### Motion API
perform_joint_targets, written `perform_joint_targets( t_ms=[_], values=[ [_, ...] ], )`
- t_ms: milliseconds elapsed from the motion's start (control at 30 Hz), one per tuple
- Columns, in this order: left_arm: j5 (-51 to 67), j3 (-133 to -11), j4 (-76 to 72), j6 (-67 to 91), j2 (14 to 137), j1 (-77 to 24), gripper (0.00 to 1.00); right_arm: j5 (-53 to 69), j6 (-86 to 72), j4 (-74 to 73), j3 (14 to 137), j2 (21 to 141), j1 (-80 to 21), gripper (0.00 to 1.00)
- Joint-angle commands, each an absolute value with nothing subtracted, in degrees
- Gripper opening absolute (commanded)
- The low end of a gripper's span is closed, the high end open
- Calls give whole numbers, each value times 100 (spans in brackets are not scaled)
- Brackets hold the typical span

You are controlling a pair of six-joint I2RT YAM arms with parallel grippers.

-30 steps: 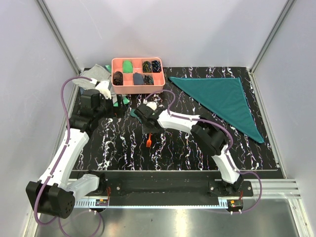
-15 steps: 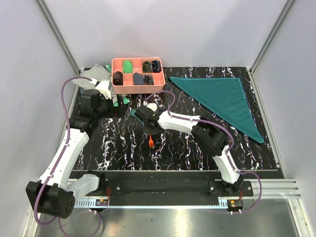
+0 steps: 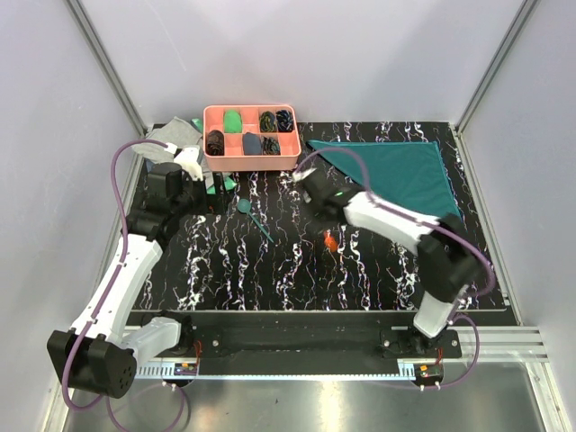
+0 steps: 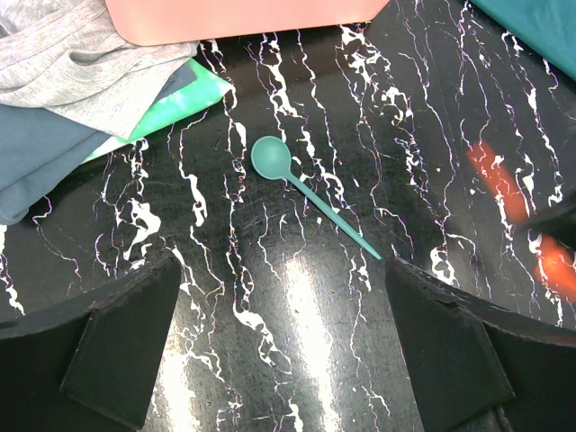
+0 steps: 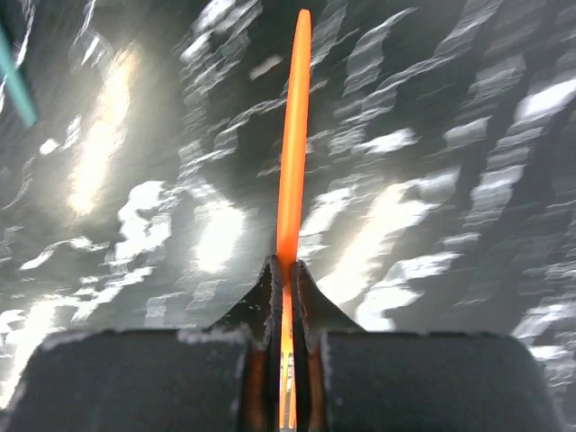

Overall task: Fold the napkin, place the utensils inside, and roll it up
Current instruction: Place the utensil onto the napkin

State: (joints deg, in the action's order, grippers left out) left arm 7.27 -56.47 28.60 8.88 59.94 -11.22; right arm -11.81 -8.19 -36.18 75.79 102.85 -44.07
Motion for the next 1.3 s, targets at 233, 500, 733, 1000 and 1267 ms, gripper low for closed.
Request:
perform_joint_targets(
  t_ms=[233,500,733,1000,1267],
  values=[
    [721,-5616,2610,809,6012,-1134,99,-967,2838,-2154,7409,9869,-2287,0],
    [615,-5599,2619,747,6047,-1134,99,-229,4147,-1749,7821,10511,-907,0],
    [554,-5625,2646,695,6179,-1134,99,0,4895,-1942,8586,11328,-299,0],
    [475,-5625,2681,659,6345,-1134,99,395,5089,-2355,9447,12137,-123,0],
    [466,-5634,2681,659,6416,-1134,99,369,5089,-2566,9484,12366,-123,0]
  ],
)
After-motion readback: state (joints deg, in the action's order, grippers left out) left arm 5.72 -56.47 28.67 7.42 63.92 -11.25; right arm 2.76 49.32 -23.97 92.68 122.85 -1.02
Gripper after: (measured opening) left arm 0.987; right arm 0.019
